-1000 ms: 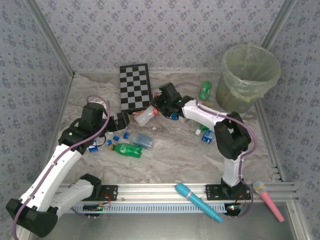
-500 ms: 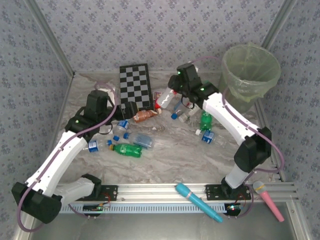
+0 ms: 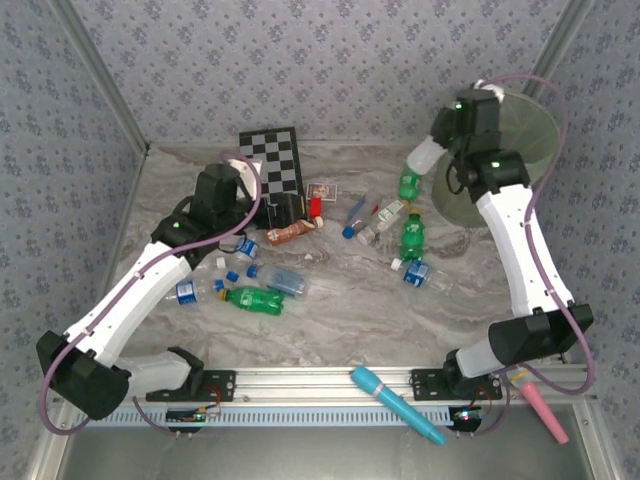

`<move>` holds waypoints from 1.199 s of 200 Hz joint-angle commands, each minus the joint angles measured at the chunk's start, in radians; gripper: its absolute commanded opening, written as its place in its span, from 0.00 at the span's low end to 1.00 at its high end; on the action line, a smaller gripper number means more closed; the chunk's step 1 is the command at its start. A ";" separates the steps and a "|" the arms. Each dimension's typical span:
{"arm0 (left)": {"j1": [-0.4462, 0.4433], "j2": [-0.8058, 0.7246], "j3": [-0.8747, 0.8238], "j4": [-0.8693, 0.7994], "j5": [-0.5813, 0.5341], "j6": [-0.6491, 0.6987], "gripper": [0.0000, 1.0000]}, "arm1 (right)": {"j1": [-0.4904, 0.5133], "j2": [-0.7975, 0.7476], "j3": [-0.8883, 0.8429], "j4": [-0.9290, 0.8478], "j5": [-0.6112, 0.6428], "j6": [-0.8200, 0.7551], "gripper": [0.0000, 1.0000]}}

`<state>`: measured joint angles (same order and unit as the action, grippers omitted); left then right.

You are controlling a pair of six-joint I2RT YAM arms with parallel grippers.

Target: Put the plastic bottles in the bin

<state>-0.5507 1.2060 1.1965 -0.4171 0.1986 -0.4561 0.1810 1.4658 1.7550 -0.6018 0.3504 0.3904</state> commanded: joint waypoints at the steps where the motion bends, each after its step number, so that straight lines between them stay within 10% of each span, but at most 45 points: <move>1: -0.009 0.012 0.034 0.039 0.028 0.019 1.00 | -0.067 -0.025 0.070 -0.024 0.049 -0.141 0.47; 71: -0.015 0.026 0.038 0.055 0.036 0.019 1.00 | -0.260 0.066 0.179 0.051 0.093 -0.296 0.47; 240: -0.015 -0.024 0.026 0.011 -0.074 0.020 1.00 | -0.318 0.253 0.070 0.164 0.123 -0.419 0.49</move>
<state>-0.5594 1.2190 1.1999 -0.3973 0.1448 -0.4526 -0.1352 1.7336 1.8683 -0.4587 0.4572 -0.0166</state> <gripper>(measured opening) 0.997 0.487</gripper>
